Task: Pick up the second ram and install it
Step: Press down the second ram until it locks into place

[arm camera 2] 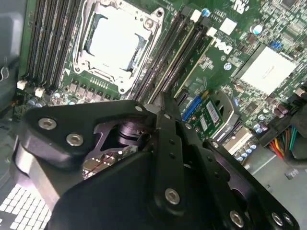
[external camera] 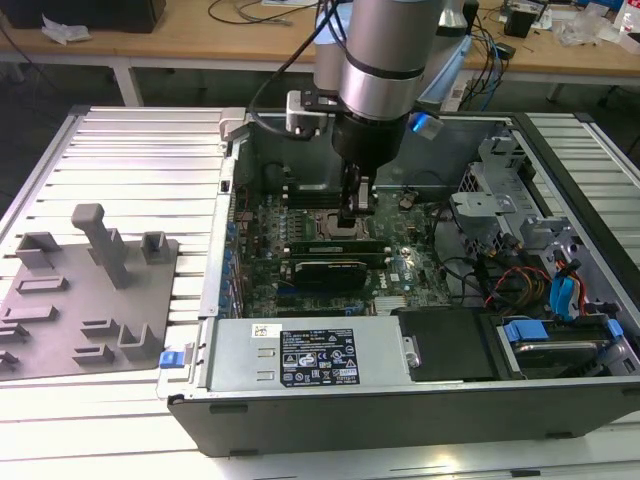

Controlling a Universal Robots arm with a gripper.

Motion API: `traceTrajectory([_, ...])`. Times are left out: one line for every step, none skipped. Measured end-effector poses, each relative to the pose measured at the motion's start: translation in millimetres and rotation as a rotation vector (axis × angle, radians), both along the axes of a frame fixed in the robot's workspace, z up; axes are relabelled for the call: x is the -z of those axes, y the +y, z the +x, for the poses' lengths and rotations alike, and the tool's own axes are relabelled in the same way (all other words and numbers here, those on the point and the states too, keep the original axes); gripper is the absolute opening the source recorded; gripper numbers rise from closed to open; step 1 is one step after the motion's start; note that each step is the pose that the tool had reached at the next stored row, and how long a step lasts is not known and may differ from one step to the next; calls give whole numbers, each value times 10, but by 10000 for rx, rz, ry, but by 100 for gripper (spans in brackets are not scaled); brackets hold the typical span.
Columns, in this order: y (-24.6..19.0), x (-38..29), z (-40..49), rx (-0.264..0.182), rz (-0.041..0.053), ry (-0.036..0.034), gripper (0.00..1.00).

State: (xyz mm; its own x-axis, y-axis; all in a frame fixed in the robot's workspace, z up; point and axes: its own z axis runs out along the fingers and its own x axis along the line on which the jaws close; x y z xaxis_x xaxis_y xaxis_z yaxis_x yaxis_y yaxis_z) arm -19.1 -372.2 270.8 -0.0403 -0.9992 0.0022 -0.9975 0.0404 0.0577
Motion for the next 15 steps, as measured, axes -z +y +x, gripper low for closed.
traceTrajectory([0, 21, 53, -2, 0, 4, 11])
traceTrajectory([0, 52, 94, 0, 1, 12, 11])
traceTrajectory([0, 122, 162, -2, 2, 21, 11])
traceTrajectory([0, 154, 190, -1, 1, 23, 11])
traceTrajectory([0, 187, 231, 0, 1, 25, 11])
traceTrajectory([2, 224, 280, -2, 2, 28, 11])
traceTrajectory([2, 265, 343, 0, 1, 32, 11])
traceTrajectory([9, 295, 380, -2, 3, 36, 11])
traceTrajectory([18, 327, 389, -2, 1, 36, 11])
traceTrajectory([21, 365, 391, 0, 3, 37, 11])
traceTrajectory([20, 394, 393, -1, -1, 37, 11])
traceTrajectory([20, 408, 394, -2, -8, 38, 11])
traceTrajectory([20, 419, 395, -2, -7, 37, 11])
traceTrajectory([19, 434, 395, -2, -5, 39, 11])
traceTrajectory([22, 425, 396, -1, 6, 36, 11])
